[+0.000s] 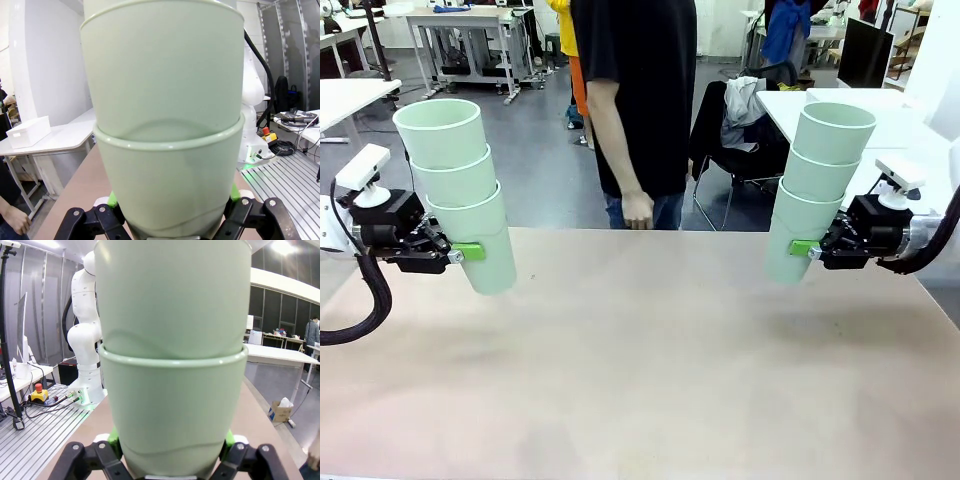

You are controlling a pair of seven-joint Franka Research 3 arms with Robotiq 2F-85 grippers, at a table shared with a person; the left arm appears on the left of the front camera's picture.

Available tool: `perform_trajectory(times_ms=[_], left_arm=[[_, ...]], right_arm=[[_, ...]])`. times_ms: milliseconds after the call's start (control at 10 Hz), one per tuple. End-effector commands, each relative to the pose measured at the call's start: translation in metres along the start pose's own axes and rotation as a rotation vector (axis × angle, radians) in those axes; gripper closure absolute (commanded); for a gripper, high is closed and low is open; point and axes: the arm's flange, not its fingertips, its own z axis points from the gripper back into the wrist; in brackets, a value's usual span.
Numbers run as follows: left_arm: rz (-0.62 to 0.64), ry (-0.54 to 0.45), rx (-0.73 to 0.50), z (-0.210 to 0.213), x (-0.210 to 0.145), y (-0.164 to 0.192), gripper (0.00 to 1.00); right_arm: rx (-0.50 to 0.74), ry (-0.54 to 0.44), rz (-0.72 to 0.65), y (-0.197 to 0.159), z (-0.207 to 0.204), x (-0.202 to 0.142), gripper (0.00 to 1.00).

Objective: Stack the cups and store them in the basket.
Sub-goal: Place the stack of Reusable plastic cups into the Pantry Basket.

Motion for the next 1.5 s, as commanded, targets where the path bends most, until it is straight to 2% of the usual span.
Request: perform_trajectory(times_ms=[0,1400], left_arm=[[-0.003,-0.009,-0.003,0.0000,0.0067,-0.0003,0.13],[-0.003,-0.009,-0.003,0.0000,0.0067,-0.0003,0.13]], right_arm=[[0.004,0.000,0.008,0.0000,-0.0023,0.0039,0.15],[0.004,0.000,0.008,0.0000,-0.0023,0.0039,0.15]])
